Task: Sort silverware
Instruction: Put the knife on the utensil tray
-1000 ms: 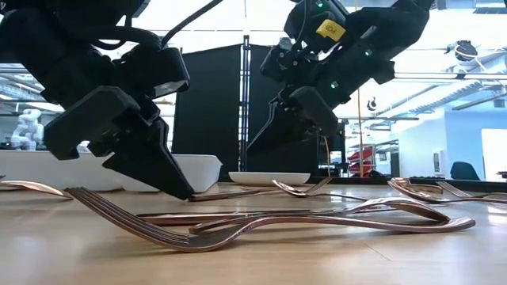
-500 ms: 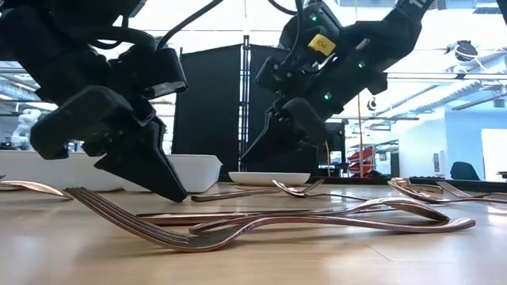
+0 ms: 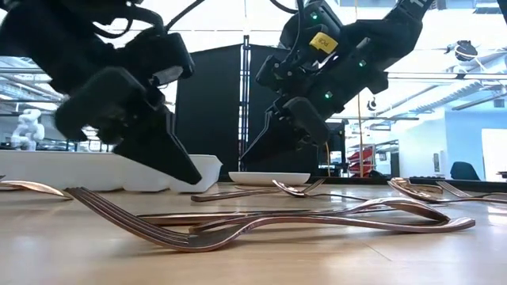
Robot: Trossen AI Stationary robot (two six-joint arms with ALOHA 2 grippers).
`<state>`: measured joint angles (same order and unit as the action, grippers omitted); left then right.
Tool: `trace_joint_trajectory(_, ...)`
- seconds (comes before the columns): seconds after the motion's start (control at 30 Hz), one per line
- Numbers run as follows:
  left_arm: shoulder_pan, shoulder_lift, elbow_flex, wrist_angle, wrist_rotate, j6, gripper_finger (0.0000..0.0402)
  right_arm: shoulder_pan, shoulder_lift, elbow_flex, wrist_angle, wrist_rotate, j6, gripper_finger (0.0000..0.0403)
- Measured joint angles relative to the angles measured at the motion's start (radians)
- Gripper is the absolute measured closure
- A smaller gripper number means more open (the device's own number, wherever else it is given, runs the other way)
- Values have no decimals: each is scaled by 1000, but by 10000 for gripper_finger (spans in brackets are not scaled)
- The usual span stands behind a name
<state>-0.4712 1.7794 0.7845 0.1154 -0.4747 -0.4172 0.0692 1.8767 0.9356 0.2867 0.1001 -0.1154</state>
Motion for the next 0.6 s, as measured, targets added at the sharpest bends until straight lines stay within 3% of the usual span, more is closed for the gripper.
trace_joint_trajectory(0.6,24,48,2,54,10,9,401,0,-1,0,-11,0,3,403)
